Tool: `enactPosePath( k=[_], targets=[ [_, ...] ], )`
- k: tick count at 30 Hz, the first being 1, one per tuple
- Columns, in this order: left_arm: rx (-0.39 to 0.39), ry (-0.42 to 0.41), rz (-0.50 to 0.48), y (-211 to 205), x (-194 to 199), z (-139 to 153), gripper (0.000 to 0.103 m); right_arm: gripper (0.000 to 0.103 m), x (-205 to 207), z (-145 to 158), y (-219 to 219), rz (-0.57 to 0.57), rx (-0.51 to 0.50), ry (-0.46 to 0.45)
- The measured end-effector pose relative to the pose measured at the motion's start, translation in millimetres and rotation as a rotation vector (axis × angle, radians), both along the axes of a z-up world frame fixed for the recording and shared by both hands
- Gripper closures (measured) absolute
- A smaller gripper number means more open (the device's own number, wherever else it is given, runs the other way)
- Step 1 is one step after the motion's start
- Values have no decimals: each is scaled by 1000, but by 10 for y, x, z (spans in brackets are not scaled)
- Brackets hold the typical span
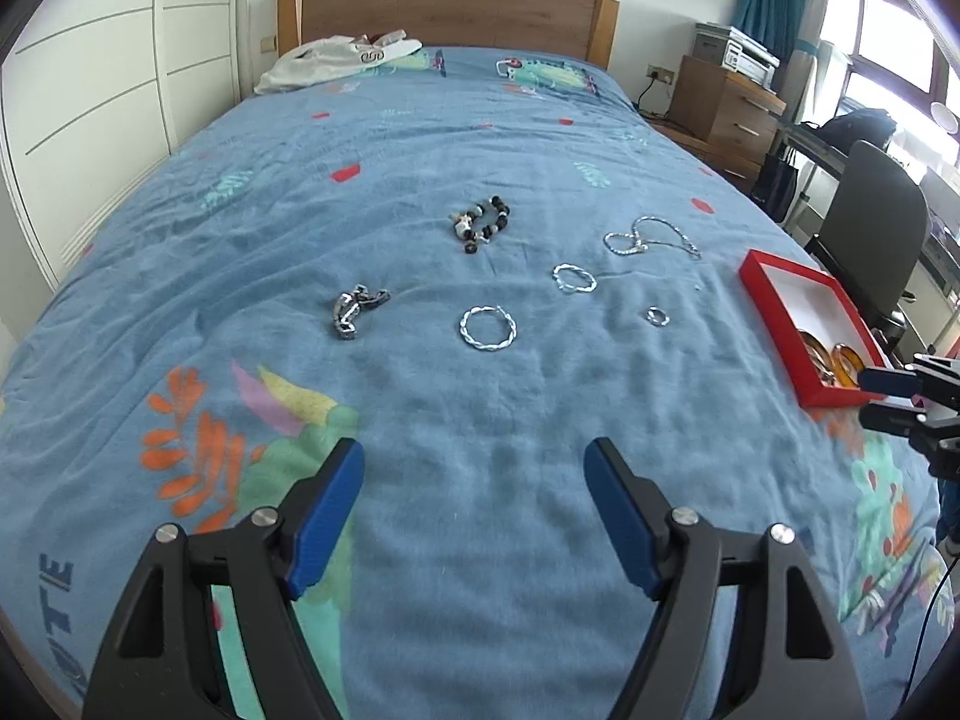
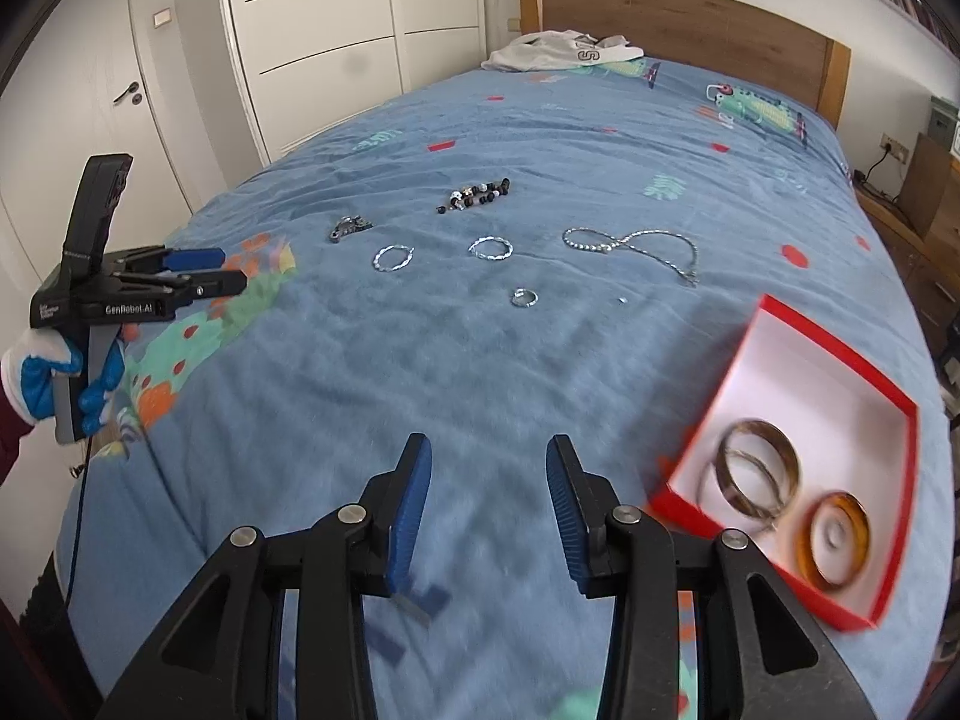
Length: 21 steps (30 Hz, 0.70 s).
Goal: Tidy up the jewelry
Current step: 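Close left tool on a twisted silver hoop while right tool grasps another silver ring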
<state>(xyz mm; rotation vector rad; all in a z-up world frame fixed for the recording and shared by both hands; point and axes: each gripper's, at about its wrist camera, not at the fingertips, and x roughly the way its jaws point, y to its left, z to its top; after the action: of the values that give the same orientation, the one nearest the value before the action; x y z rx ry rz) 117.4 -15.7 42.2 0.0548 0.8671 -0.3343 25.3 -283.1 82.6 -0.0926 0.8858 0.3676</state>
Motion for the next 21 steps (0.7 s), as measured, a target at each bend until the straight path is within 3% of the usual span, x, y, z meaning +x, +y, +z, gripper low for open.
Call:
enactPosePath(
  k=[13,21],
  targets=[
    [13,68,-12,-382,909,-481,29,63,1104,-558,114,-28,57,56],
    [48,79,-22,-525,1218,-711,29,64,1546,-771,227,-32,77,62]
  ],
)
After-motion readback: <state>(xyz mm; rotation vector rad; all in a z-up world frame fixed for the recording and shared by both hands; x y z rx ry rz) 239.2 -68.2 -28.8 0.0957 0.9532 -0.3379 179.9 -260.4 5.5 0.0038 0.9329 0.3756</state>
